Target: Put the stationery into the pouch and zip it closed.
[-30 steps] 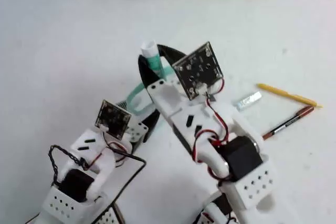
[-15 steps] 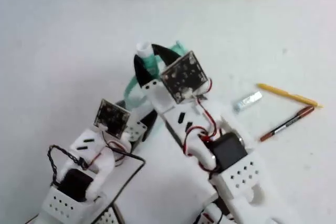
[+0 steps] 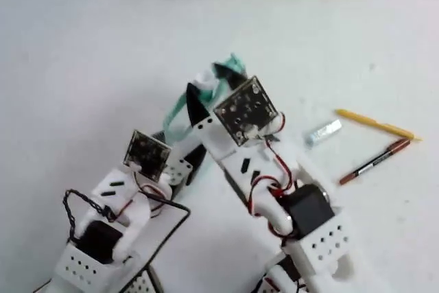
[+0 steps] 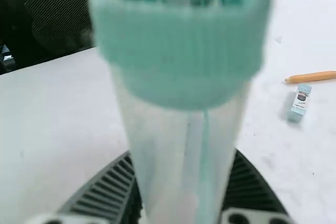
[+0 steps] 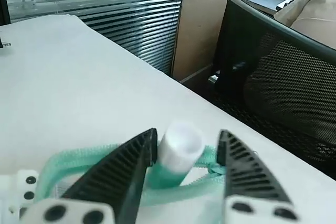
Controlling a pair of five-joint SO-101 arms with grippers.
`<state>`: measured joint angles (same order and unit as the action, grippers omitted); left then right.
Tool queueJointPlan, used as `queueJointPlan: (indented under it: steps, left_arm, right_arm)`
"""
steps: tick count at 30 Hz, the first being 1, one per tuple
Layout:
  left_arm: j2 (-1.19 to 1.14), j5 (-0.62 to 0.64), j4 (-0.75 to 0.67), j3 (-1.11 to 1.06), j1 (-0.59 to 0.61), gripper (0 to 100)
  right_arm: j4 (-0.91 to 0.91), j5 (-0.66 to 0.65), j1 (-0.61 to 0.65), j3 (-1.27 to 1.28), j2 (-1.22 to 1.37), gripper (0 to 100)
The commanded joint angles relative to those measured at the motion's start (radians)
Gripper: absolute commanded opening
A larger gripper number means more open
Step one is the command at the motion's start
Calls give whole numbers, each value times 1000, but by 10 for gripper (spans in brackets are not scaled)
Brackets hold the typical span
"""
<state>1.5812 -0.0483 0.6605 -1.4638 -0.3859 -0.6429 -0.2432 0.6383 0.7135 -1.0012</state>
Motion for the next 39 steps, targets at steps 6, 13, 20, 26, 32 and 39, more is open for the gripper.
queueJointPlan:
  steps: [6, 13, 20, 26, 32, 39]
  left_arm:
    - [13, -9, -20, 44, 12, 188]
    - [13, -9, -20, 44, 12, 187]
    - [13, -11, -18, 44, 12, 159]
    - [13, -11, -21, 43, 13, 142]
    - [13, -11, -23, 43, 13, 142]
    - [13, -11, -23, 43, 13, 142]
  right_arm:
    - [-68, -9, -87, -104, -67, 231]
    - [-193, -9, -449, -216, -50, 230]
    - [-196, -17, -829, -269, 325, 230]
    - [-197, -232, -995, -404, 676, 230]
    - [-189, -580, -1020, -430, 923, 230]
    - [-143, -727, -1015, -450, 1089, 230]
